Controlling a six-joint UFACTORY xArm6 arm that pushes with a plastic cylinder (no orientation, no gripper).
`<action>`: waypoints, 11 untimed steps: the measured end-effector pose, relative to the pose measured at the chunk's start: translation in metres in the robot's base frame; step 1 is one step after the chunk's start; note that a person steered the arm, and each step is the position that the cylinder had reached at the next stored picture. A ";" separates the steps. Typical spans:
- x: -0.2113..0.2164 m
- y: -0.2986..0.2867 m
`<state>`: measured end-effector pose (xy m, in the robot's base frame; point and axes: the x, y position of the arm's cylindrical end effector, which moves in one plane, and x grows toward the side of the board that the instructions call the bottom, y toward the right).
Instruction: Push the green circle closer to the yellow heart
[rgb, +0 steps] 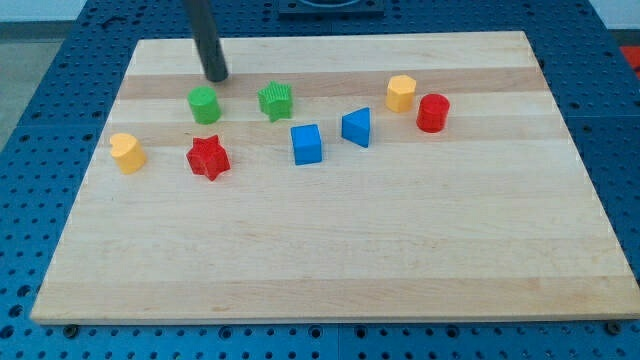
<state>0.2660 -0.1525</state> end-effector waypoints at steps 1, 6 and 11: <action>0.016 0.020; 0.079 -0.093; 0.101 -0.020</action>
